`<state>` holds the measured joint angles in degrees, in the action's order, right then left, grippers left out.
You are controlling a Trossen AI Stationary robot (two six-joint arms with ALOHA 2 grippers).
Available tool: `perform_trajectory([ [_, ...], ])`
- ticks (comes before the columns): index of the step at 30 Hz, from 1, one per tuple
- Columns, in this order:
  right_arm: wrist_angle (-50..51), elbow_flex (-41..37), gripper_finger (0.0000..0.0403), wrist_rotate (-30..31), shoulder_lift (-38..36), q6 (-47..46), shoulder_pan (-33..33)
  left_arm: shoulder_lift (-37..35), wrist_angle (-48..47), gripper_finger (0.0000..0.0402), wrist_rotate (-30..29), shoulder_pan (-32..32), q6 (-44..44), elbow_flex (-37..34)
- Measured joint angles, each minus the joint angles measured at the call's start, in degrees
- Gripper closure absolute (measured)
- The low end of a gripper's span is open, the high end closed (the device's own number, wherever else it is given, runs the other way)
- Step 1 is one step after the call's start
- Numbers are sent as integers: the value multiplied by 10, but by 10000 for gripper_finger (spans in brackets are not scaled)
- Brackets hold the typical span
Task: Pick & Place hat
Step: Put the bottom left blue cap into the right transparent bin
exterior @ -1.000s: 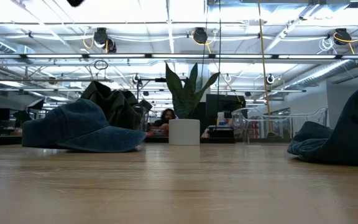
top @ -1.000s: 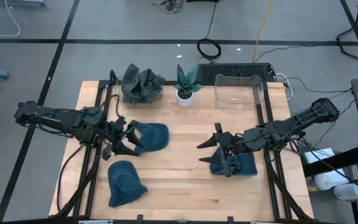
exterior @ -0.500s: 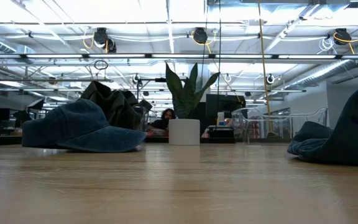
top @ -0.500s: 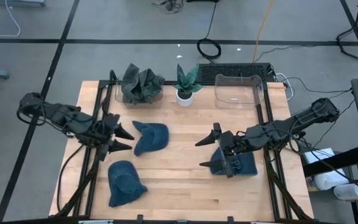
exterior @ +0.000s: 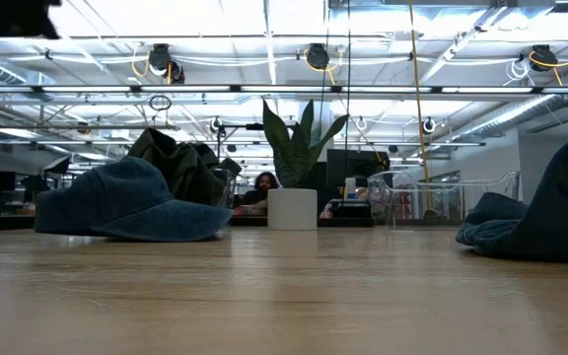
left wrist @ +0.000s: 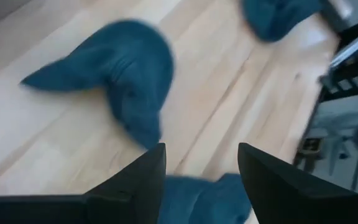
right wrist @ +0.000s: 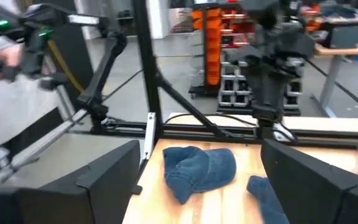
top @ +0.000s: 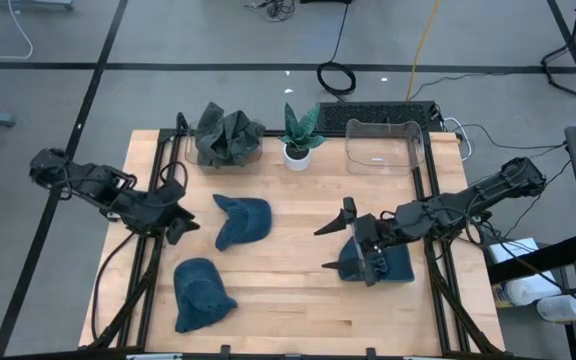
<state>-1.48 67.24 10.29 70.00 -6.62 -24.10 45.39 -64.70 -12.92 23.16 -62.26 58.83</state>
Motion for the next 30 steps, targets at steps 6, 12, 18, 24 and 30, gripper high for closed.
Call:
perform_trajectory([
  [6, 0, 0, 82, -72, 0, 20, 0, 4, -40, 195, 47, -26, 21, 0],
  [12, 3, 0, 83, -91, 0, 32, 0, 41, -72, 195, 129, -76, 106, 0],
  [18, 5, 0, 83, -91, 0, 61, 0, 105, -84, 195, 225, -127, 188, 0],
  [24, 5, 0, 83, -91, 0, 74, 0, 171, -108, 195, 304, -166, 255, 0],
  [30, 9, 0, 83, -91, 3, 79, 0, 229, -118, 195, 323, -192, 324, -2],
])
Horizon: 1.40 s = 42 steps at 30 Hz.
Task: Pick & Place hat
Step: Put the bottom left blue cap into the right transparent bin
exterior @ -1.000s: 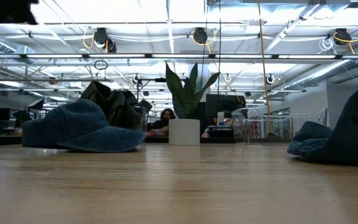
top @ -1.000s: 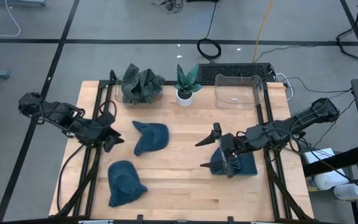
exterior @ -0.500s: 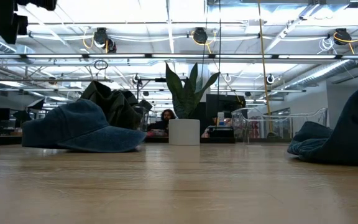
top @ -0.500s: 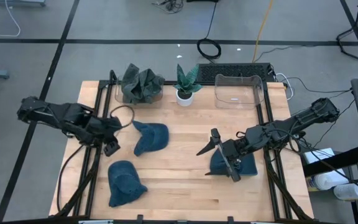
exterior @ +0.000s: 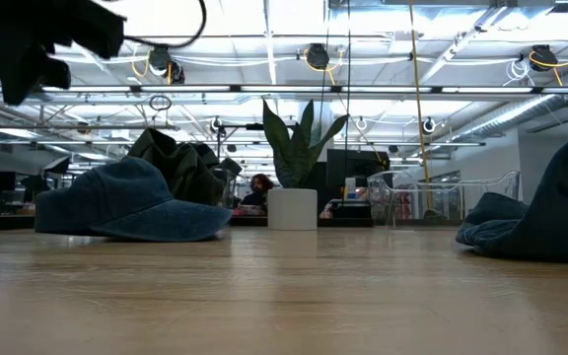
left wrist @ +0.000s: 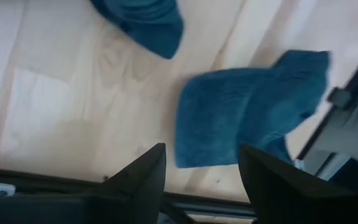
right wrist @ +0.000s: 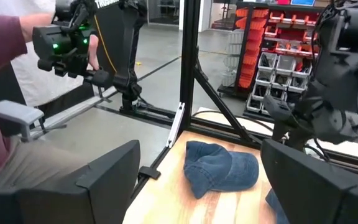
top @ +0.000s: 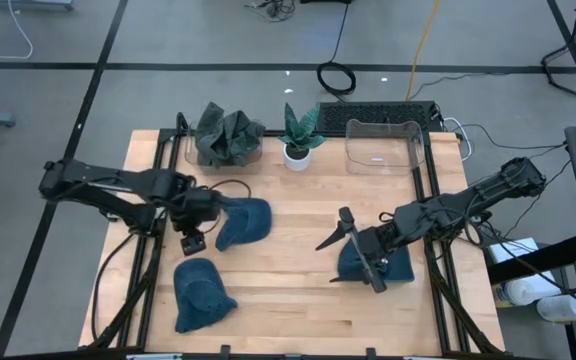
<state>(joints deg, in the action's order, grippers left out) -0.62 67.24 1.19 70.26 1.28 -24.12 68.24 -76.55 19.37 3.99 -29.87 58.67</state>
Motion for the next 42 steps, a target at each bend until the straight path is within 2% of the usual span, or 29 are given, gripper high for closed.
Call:
perform_trajectory([
  [6, 10, 0, 83, 0, 3, -1, 0, 44, -4, 195, 6, -28, 37, -32],
  [14, 20, -12, 83, 0, 4, -5, 0, 56, 22, 195, 69, -81, 60, -119],
  [21, 12, -52, 83, 0, 4, -7, 0, 56, 81, 195, 162, -130, 77, -183],
  [25, -22, -75, 83, 0, 4, -10, 0, 56, 105, 194, 175, -147, 79, -202],
  [33, -48, -87, 83, 0, 4, -6, 0, 56, 158, 194, 184, -153, 55, -253],
  [42, -48, -87, 83, 0, 4, -6, 0, 56, 258, 195, 275, -129, 0, -312],
])
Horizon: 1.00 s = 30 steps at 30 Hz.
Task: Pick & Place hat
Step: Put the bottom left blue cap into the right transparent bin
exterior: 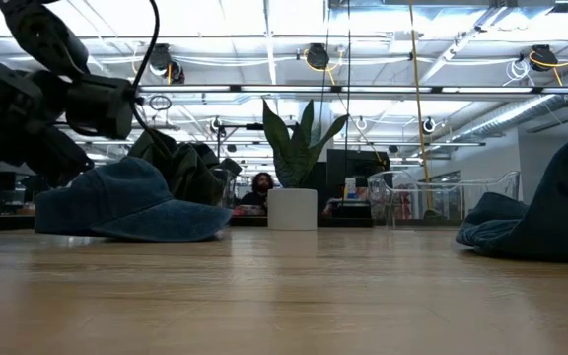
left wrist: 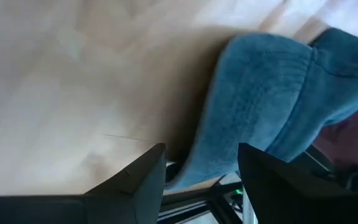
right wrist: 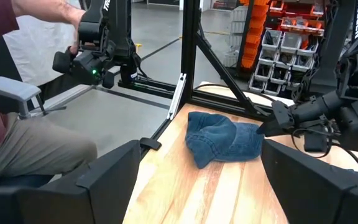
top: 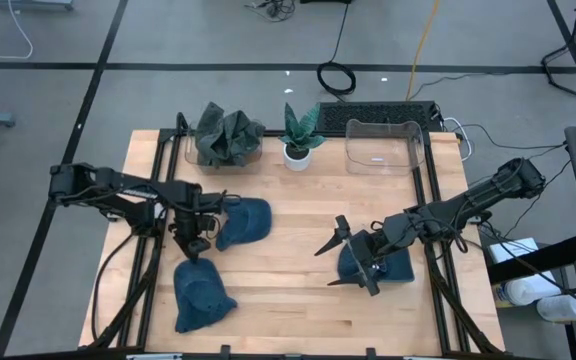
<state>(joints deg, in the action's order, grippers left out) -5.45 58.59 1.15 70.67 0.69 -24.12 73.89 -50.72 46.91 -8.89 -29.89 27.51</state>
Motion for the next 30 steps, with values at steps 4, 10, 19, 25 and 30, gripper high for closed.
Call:
perform_trajectory([
  [4, 0, 0, 83, 0, 0, 0, 0, 0, 28, 195, 23, 22, -20, -3],
  [10, 0, 0, 83, 0, 0, 0, 0, 0, 89, 195, 45, 47, -60, -4],
  [19, -2, 0, 83, 0, 0, 0, 0, 0, 95, 223, 40, 52, -63, -4],
  [25, -2, 0, 83, 0, 0, 0, 0, 0, 117, 261, 3, 63, -61, -4],
  [30, -2, 0, 83, 0, 0, 0, 0, 23, 122, 257, 2, 75, -46, -3],
])
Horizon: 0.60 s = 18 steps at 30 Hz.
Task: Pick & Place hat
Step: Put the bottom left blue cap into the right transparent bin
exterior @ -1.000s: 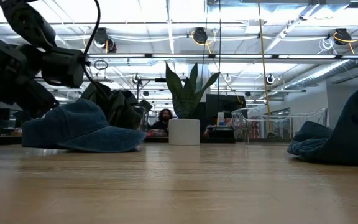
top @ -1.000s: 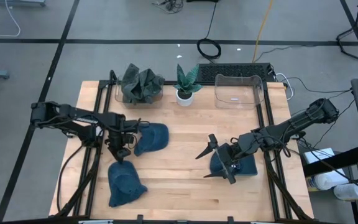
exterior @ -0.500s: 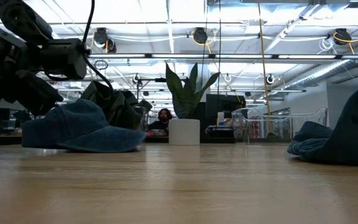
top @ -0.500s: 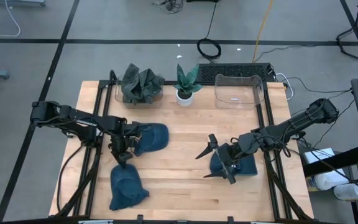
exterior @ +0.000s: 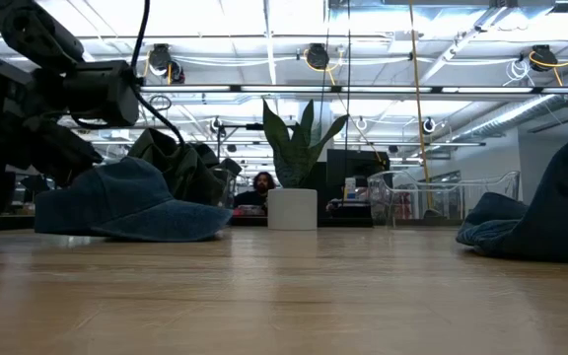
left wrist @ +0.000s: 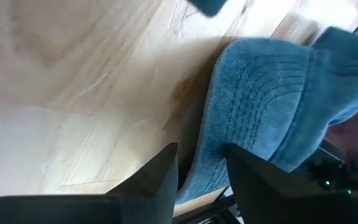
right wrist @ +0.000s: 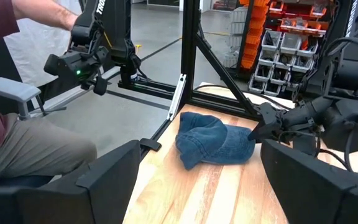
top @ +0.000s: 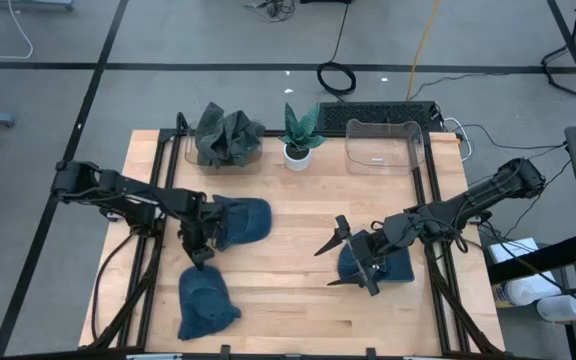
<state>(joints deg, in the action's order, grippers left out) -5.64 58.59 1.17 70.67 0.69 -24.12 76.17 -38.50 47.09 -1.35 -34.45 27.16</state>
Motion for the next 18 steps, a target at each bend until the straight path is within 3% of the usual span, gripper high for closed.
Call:
perform_trajectory([
  [6, 0, 0, 83, 1, 0, 0, 0, 57, 30, 222, 34, 5, 24, 0],
  [9, 0, 0, 83, 2, 0, 0, 0, 81, 38, 226, 52, 3, 43, 0],
  [12, -1, 0, 83, 3, 0, 0, 0, 90, 39, 262, 53, 3, 54, 0],
  [18, -2, 0, 83, 4, 0, 0, 0, 90, 39, 377, 65, 3, 64, 0],
])
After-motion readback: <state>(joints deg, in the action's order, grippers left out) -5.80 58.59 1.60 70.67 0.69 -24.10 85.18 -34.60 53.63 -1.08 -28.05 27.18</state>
